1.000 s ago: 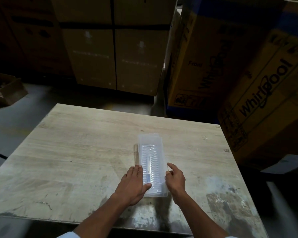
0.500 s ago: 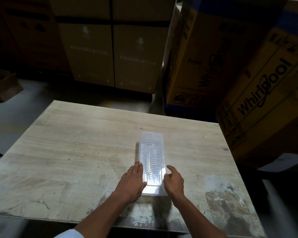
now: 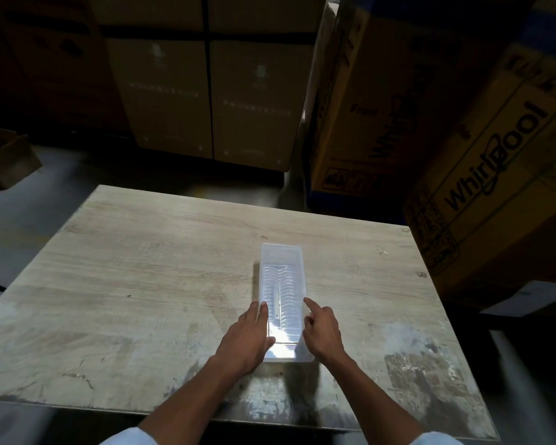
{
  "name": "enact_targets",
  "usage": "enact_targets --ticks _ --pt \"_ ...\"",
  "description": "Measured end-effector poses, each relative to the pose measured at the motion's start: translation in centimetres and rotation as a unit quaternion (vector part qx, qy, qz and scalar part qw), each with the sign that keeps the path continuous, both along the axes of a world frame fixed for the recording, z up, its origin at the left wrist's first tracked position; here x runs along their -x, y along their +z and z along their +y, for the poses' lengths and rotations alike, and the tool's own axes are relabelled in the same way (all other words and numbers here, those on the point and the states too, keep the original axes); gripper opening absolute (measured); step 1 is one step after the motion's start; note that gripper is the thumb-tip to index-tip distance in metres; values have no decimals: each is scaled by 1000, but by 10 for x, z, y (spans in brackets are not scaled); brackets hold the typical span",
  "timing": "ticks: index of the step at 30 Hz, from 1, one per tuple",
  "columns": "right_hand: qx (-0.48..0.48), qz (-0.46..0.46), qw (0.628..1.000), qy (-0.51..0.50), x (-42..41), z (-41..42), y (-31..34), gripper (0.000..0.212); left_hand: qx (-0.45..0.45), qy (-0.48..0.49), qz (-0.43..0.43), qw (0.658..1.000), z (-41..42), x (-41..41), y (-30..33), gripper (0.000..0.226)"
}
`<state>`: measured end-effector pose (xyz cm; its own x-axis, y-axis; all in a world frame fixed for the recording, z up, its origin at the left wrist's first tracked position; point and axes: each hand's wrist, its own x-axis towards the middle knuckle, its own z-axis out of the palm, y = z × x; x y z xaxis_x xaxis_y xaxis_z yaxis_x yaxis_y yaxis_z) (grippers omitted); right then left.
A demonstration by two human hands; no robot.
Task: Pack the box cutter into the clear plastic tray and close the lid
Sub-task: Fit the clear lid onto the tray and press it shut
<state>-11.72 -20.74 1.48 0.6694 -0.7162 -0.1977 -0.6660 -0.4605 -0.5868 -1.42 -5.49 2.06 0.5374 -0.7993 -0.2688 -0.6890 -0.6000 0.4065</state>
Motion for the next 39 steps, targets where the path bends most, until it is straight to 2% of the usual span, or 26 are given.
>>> enact_targets --ticks 6,11,15,22,24,28,30,33,36,39 --pt "-20 12 998 56 5 1 12 53 -3 4 -5 1000 0 1 2 79" --pt "16 2 997 75 23 4 11 44 -21 -4 -38 999 4 -1 1 78" --pt "-17 -7 995 95 39 8 5 49 -20 -3 -37 999 5 -1 0 77" --pt "-51 -29 995 76 46 10 5 56 56 49 76 994 12 5 4 71" --pt "-49 -30 996 68 45 10 4 57 87 94 138 982 14 7 5 73" --pt "-44 -30 997 54 44 12 6 56 165 240 299 909 17 9 3 70" --pt "-52 -39 997 48 44 13 8 55 168 283 342 881 17 10 3 57" --pt "-69 -53 996 28 44 16 10 48 165 314 364 861 15 11 7 37" --pt "-126 -79 989 -21 48 17 16 35 163 341 360 853 14 10 12 18" --pt "-182 -92 977 -63 55 18 16 32 156 355 356 850 14 9 14 11"
